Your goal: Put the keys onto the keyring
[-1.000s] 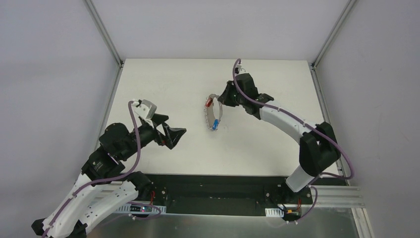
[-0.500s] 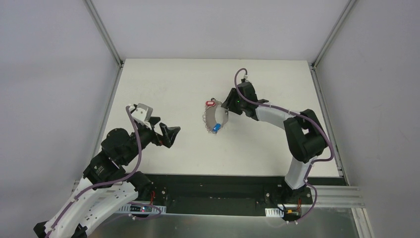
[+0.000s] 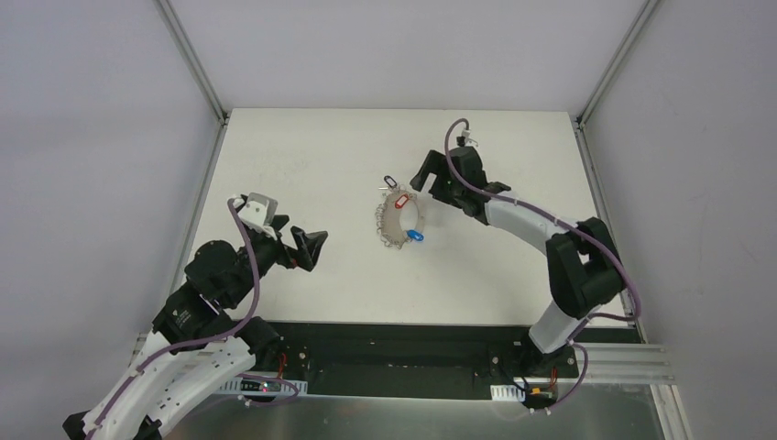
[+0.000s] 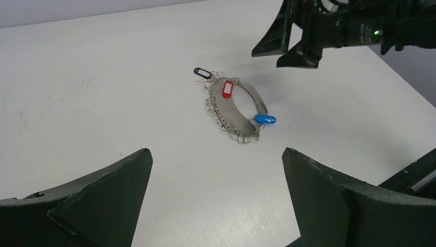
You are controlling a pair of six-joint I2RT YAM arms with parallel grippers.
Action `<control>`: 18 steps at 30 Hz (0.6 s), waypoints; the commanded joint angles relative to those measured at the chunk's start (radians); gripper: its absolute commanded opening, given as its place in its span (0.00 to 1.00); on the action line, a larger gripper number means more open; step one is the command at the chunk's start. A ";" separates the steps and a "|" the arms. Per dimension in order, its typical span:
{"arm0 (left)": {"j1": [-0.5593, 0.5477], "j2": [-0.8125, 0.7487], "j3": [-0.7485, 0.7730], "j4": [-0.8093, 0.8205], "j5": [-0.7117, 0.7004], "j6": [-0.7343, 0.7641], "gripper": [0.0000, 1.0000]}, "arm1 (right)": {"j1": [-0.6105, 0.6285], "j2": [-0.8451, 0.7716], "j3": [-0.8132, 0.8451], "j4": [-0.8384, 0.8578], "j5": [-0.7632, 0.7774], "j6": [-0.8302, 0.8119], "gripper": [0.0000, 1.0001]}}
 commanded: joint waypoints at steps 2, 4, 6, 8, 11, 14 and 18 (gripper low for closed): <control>0.000 0.042 0.023 0.012 -0.036 -0.004 0.99 | 0.031 -0.217 -0.002 -0.056 0.114 -0.084 0.99; 0.000 0.060 0.036 0.002 -0.050 -0.015 0.99 | 0.056 -0.292 -0.011 -0.060 0.152 -0.137 0.99; 0.001 0.073 0.049 -0.006 -0.050 -0.019 0.99 | 0.073 -0.353 0.002 -0.131 0.158 -0.156 0.99; 0.000 0.091 0.061 -0.017 -0.046 -0.023 0.99 | 0.080 -0.400 0.034 -0.195 0.108 -0.188 0.99; 0.000 0.122 0.093 -0.036 -0.033 -0.024 0.99 | 0.133 -0.473 0.054 -0.245 0.196 -0.240 0.99; 0.002 0.154 0.129 -0.045 -0.021 -0.023 0.99 | 0.169 -0.527 0.078 -0.297 0.281 -0.267 0.99; 0.001 0.204 0.183 -0.077 -0.003 -0.012 0.99 | 0.209 -0.561 0.133 -0.392 0.396 -0.274 0.99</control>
